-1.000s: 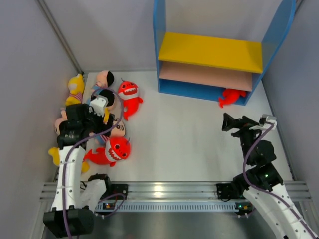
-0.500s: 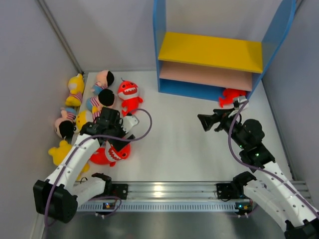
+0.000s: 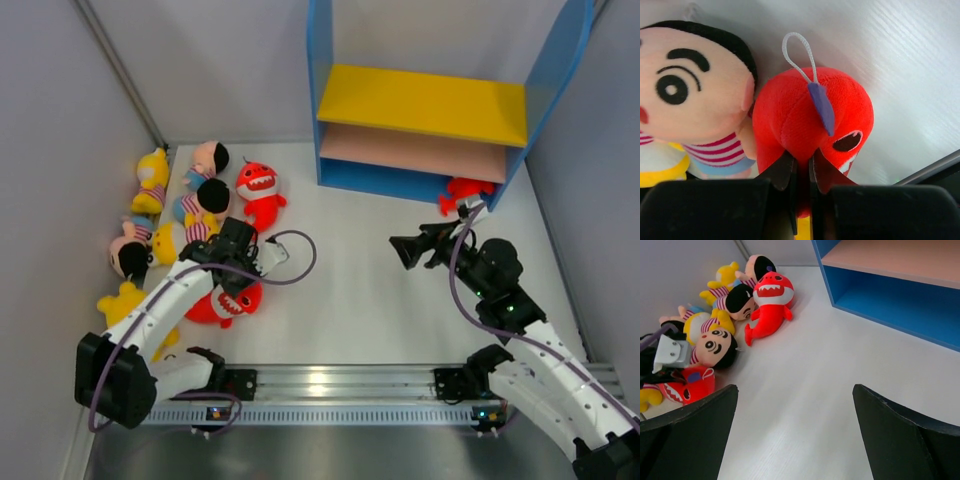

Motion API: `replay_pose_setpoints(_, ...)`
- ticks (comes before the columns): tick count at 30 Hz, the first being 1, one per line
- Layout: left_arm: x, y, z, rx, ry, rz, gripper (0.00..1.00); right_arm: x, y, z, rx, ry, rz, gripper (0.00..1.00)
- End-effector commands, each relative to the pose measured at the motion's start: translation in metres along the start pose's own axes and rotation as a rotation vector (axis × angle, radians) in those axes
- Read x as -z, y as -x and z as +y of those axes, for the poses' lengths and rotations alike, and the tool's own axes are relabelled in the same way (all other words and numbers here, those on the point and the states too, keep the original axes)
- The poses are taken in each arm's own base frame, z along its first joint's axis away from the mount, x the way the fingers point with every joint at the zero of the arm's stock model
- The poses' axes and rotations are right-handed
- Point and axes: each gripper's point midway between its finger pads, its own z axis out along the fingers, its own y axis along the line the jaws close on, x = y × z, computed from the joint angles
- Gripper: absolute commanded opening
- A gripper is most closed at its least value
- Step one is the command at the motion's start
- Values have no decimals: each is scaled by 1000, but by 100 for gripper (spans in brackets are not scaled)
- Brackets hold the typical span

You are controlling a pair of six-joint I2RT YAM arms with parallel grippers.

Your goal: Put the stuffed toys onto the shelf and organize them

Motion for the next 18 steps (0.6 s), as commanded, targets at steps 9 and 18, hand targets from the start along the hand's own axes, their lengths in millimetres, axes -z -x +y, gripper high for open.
replay_pose_setpoints(9, 136, 106, 95, 315, 363, -405, 0, -42, 4, 33, 55, 67, 103, 99)
replay_pose_setpoints(18, 217, 165, 97, 456, 289, -752, 0, -102, -29, 186, 31, 538, 132, 99)
